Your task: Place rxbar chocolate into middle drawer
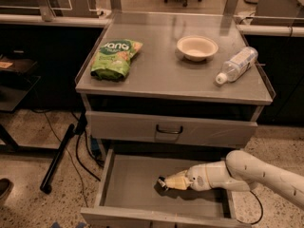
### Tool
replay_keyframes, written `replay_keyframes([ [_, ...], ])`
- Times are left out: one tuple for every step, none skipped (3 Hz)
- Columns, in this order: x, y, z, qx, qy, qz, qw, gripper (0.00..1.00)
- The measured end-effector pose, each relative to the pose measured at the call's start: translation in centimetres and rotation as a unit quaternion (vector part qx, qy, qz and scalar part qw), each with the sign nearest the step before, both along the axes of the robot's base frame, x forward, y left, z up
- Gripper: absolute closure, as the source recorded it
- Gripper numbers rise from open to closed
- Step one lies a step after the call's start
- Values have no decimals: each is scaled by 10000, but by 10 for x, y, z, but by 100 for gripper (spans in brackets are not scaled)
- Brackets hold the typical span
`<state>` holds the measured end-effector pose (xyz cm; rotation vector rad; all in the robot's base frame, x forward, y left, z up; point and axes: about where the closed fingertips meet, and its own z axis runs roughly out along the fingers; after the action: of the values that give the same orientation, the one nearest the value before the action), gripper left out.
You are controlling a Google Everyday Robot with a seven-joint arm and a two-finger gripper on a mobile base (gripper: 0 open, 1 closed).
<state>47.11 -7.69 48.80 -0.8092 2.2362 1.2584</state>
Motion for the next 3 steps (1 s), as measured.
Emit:
replay_keyframes([
  [8,2,-10,157,53,26,9999,100],
  [10,2,-26,242,205,10,9995,100],
  [10,2,-39,257,329,10,9991,100],
])
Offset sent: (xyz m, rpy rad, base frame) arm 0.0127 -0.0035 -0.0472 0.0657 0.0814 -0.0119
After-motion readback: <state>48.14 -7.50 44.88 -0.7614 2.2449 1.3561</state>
